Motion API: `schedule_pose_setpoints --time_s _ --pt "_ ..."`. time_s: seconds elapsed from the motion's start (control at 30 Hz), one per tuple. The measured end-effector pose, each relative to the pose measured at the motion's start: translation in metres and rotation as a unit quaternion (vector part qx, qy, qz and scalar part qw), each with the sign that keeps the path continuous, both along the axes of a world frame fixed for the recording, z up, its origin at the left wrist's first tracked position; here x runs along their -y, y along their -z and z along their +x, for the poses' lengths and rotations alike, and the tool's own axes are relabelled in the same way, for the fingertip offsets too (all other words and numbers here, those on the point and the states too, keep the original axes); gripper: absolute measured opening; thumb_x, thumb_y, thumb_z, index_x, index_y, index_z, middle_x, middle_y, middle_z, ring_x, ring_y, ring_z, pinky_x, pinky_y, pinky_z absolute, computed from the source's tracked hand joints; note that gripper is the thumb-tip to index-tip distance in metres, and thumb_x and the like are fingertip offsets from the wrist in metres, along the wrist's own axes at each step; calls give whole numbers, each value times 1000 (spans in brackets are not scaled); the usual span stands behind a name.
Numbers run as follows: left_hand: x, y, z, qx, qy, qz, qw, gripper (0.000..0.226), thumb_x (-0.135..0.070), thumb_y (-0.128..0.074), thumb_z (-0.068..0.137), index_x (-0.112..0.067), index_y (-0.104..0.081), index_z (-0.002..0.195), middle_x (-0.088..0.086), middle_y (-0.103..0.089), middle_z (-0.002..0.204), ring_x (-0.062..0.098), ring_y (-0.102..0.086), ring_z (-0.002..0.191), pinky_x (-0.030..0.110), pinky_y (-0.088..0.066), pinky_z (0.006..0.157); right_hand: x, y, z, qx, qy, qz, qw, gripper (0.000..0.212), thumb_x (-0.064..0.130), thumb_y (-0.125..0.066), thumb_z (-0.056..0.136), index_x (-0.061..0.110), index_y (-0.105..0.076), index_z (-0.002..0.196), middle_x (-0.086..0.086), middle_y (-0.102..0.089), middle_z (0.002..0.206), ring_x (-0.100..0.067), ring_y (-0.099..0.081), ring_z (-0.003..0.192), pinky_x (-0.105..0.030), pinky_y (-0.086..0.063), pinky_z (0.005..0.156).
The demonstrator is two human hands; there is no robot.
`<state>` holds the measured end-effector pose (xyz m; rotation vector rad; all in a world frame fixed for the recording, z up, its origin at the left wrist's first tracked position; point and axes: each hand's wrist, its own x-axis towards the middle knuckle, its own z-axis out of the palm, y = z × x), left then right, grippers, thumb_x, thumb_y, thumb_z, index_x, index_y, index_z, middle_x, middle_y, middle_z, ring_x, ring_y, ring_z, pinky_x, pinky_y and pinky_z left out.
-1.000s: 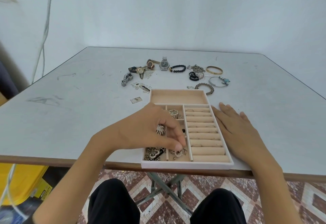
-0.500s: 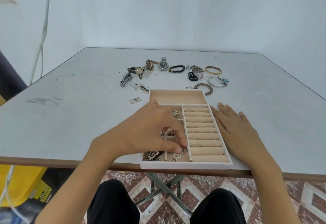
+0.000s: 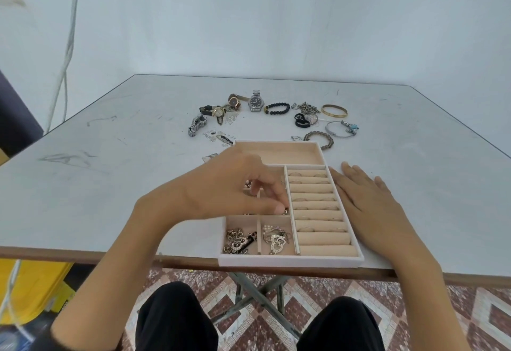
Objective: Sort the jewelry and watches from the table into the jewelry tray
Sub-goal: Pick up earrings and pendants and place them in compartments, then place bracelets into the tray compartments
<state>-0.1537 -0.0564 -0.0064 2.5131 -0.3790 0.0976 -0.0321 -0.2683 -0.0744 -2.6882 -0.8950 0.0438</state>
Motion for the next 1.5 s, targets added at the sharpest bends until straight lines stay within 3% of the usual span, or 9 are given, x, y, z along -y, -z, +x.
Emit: schedule_pose_setpoints --time_s 0.27,0.4,0.5,0.63,0.8,1.0,1.2,1.33,1.5 --pt "-44 8 57 74 -127 -63 987 8 -21 -69 87 -22 -74 92 -11 -72 89 0 -60 82 1 -36 68 1 -2 1 -5 -4 3 1000 47 39 -18 103 38 -20 150 7 -11 160 -9 -4 148 -33 0 119" --pt "-75 30 91 104 -204 -84 970 21 -2 -62 87 -21 -70 93 -9 -69 90 3 -56 79 1 -37 67 2 -11 7 -3 -2 25 1000 44 44 -29 100 41 -36 144 11 -26 156 -8 -20 144 -30 -17 114" --pt "-92 46 104 76 -243 -99 962 21 -1 -60 89 -19 -69 96 -9 -67 87 -5 -55 75 4 -39 69 5 -24 21 -38 3 46 998 31 42 -45 97 41 -59 125 16 -50 139 -10 -42 131 -29 -32 99" --pt "-99 55 108 51 -241 -131 960 16 -3 -63 89 -10 -71 102 -1 -67 86 -11 -58 72 0 -40 69 -3 -54 50 -84 17 66 994 11 38 -63 86 38 -70 95 7 -69 105 -16 -61 105 -43 -45 97" --pt "-103 59 124 36 -241 -97 965 12 -20 -64 90 -22 -73 97 -7 -69 86 5 -59 81 16 -43 76 -55 -76 87 -16 14 104 994 17 27 -72 81 26 -71 98 2 -66 94 -19 -60 95 -37 -48 89" --pt "-92 50 139 5 -244 -154 957 29 -42 -56 93 -19 -74 93 -4 -71 82 13 -65 78 29 -51 77 -109 -69 112 -35 -64 -19 997 26 21 -78 77 22 -72 102 0 -64 96 -18 -59 94 -29 -44 75" --pt "-72 45 152 -13 -225 -53 973 11 -36 -72 81 -31 -74 91 -15 -66 80 5 -61 90 25 -44 80 -116 -58 124 -39 -53 -23 998 15 13 -78 74 25 -75 82 5 -68 80 -12 -62 82 -31 -51 72" --pt "-68 43 156 -5 -237 -31 971 6 -34 -74 79 -34 -73 85 -19 -63 71 3 -59 83 22 -42 72 -116 -53 126 -42 -62 4 997 12 10 -78 73 21 -72 74 7 -64 69 -10 -58 73 -27 -44 66" --pt "-71 46 156 -10 -243 -61 968 9 -20 -73 80 -26 -74 87 -14 -61 67 2 -56 70 21 -45 75 -118 -50 122 -48 -69 10 996 13 9 -72 80 16 -66 88 2 -55 82 -17 -52 84 -29 -45 75"
